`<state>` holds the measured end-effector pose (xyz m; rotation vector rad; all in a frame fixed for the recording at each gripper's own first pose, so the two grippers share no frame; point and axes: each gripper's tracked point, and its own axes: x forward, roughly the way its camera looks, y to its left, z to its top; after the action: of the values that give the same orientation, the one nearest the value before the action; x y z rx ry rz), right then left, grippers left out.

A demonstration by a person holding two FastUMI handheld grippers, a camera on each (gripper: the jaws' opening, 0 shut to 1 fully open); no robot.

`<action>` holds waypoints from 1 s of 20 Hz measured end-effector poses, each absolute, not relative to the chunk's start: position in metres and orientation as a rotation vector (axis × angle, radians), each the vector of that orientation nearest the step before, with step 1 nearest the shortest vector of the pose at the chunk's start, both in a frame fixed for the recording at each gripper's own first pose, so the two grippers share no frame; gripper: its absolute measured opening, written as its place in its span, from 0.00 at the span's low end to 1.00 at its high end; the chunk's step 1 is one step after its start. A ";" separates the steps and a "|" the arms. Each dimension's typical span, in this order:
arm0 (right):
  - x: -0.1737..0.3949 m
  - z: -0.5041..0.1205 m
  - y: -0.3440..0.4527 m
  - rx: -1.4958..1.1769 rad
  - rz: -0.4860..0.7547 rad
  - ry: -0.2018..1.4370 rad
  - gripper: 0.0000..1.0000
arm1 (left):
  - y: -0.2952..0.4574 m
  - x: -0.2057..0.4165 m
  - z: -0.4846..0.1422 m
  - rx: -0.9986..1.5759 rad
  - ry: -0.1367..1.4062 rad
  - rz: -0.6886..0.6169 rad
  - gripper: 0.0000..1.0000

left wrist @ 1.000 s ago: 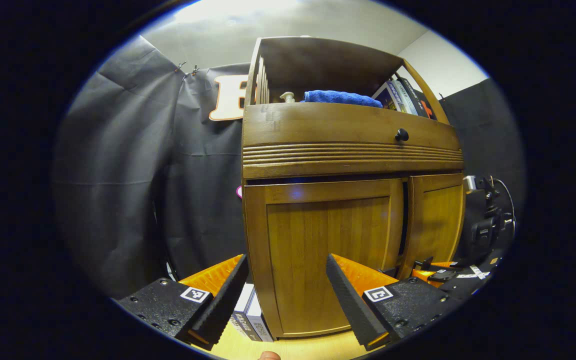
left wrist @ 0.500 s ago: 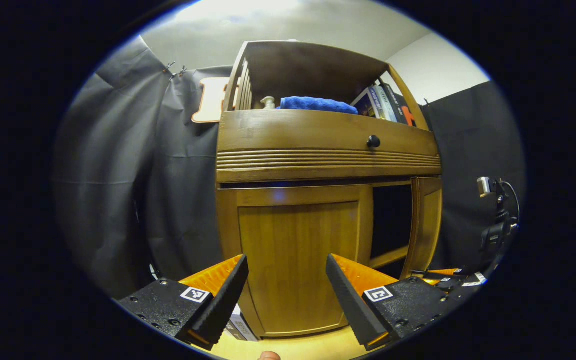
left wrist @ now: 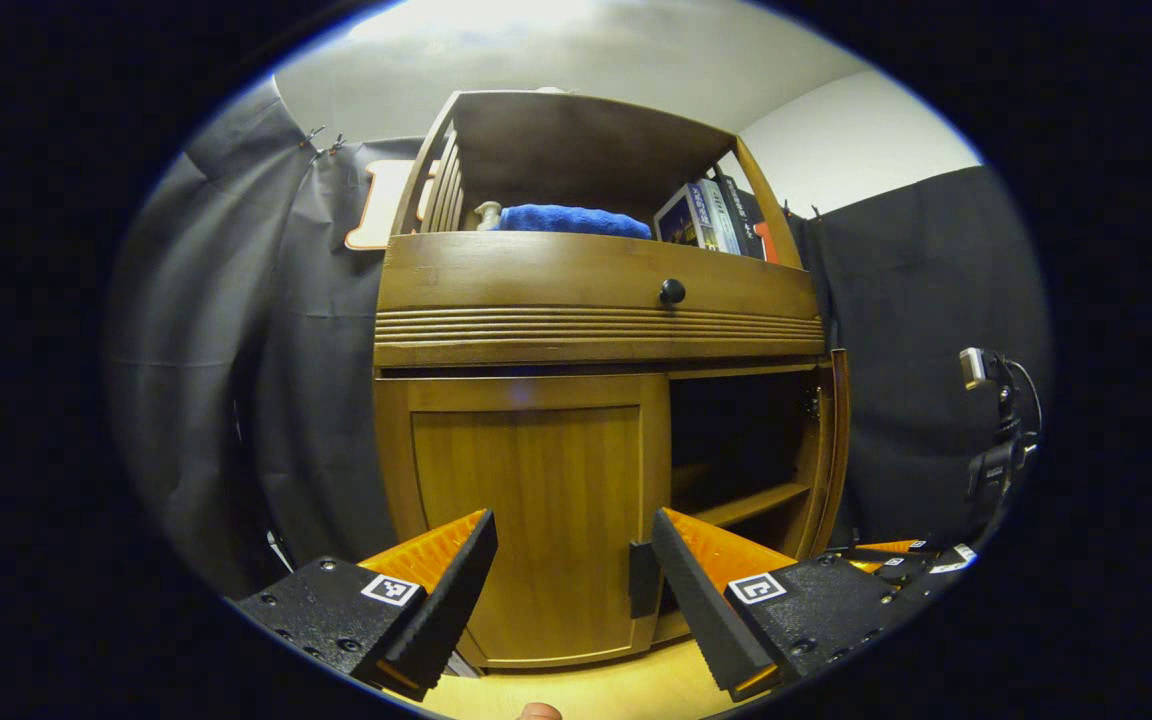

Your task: Open the right door of the double-door shoe cabinet with the right hand, and open the left door with the left hand.

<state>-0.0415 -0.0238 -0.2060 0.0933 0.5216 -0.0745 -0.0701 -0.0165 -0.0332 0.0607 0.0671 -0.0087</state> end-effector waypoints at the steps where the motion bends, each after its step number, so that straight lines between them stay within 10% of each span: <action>1: -0.045 -0.206 -0.029 0.092 -0.083 0.524 0.25 | -0.020 -0.070 -0.035 0.057 0.068 -0.015 0.94; 20: -0.078 -0.201 -0.103 0.081 -0.206 0.516 0.25 | -0.070 -0.055 -0.047 0.031 0.099 -0.110 0.96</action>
<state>-0.0779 -0.1031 -0.2006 0.0805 0.5160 -0.2060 -0.0552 -0.0702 -0.0475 0.0314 0.0994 -0.1102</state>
